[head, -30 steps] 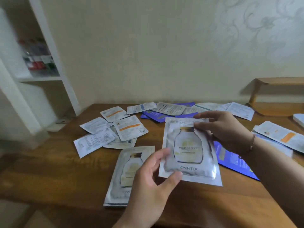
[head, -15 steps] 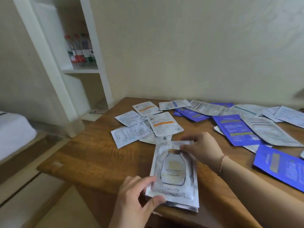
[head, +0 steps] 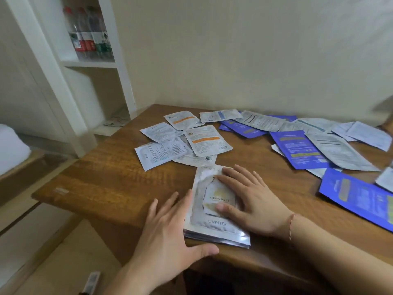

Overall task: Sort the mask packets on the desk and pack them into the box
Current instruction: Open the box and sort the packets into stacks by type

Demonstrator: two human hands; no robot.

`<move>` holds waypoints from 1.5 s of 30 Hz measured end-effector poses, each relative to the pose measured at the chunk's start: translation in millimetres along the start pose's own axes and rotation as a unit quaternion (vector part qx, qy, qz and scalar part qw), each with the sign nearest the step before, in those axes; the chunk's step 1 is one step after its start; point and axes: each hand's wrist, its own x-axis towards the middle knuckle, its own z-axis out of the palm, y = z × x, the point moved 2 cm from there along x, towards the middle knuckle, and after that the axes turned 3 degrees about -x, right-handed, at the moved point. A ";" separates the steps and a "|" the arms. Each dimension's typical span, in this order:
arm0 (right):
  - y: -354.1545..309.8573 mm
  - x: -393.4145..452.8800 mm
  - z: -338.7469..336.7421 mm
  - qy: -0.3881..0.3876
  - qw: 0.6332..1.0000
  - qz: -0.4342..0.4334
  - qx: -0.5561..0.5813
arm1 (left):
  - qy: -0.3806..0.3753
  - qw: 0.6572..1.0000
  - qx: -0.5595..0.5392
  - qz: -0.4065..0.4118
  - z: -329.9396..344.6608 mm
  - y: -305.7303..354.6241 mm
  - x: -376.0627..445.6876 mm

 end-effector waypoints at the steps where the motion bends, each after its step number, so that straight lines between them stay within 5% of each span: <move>1: -0.1 -0.5 1.2 0.004 1.000 0.002 0.001 | 0.005 1.000 -0.001 0.002 1.1 0.3 -0.4; 6: -0.7 -10.7 -0.8 0.003 0.999 0.031 0.041 | -0.039 0.999 -0.029 -0.009 -2.7 -0.4 1.2; 11: -2.4 -37.2 -5.6 -0.018 0.970 0.198 0.137 | -0.117 0.971 -0.203 -0.051 -20.5 -5.1 11.0; 18: -23.3 -45.5 0.8 -0.038 0.964 0.186 0.186 | -0.111 0.967 -0.219 -0.071 -20.6 7.6 21.7; 23: 2.4 -43.9 -16.4 -0.020 0.974 0.202 0.099 | -0.122 0.982 -0.137 -0.048 -26.8 -2.0 30.8; 27: 26.1 4.8 -55.5 0.090 0.970 0.140 0.179 | -0.051 0.998 -0.047 -0.009 -40.4 -21.1 91.6; 30: 31.3 82.3 -60.5 0.023 0.984 0.050 0.168 | -0.065 0.997 0.045 -0.010 -34.1 -38.8 147.3; 36: 52.0 189.4 -17.9 -0.173 0.980 -0.051 -0.087 | -0.078 0.984 0.126 -0.100 -30.7 -85.4 168.7; 45: 115.5 181.6 -8.7 -0.062 0.993 0.044 -0.093 | -0.032 0.985 0.139 -0.101 -49.7 -120.2 168.7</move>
